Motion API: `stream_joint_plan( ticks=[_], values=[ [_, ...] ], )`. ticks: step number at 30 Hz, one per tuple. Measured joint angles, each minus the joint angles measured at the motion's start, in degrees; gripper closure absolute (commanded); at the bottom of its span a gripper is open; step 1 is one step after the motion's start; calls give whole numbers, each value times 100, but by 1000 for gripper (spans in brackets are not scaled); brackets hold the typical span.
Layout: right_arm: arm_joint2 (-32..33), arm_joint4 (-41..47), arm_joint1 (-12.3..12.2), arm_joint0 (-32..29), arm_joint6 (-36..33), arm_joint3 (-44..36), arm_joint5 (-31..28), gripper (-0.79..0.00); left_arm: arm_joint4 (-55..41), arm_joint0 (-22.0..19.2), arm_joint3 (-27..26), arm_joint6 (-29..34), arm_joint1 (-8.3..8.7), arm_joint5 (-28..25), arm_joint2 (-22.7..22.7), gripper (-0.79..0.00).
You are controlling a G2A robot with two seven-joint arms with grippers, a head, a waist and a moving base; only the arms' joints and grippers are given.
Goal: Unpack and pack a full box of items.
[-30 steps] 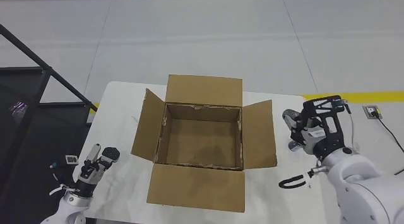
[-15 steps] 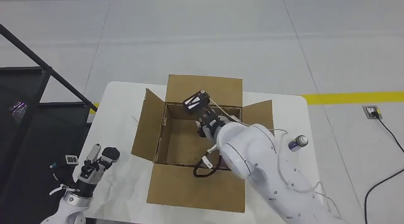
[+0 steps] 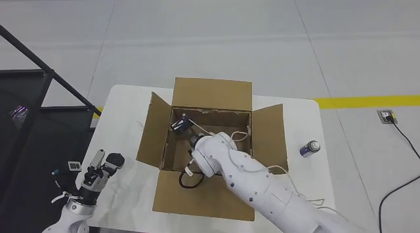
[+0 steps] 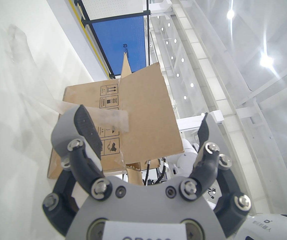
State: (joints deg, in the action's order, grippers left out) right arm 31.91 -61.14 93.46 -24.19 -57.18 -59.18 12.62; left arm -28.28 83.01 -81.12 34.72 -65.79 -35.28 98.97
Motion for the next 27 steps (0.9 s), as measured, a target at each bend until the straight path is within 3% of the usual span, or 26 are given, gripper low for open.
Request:
stream_joint_plan(
  ticks=[5, 12, 14, 16, 23, 27],
  values=[
    [-67, 166, 232, 142, 382, 731, 22, -18, 0, 0, 0, 0, 0, 0, 0, -785],
    [-120, 247, 466, 291, 491, 1379, -57, -382, 0, 0, 0, 0, 0, 0, 0, -785],
    [-113, 267, 520, 322, 518, 1502, -85, -634, 0, 0, 0, 0, 0, 0, 0, -785],
    [-98, 274, 563, 346, 541, 1591, -114, -748, 0, 0, 0, 0, 0, 0, 0, -785],
    [78, 247, 585, 323, 666, 1515, -188, -785, 0, 0, 0, 0, 0, 0, 0, -785],
    [345, 155, 456, 149, 661, 950, -154, -785, 0, 0, 0, 0, 0, 0, 0, -785]
  ],
)
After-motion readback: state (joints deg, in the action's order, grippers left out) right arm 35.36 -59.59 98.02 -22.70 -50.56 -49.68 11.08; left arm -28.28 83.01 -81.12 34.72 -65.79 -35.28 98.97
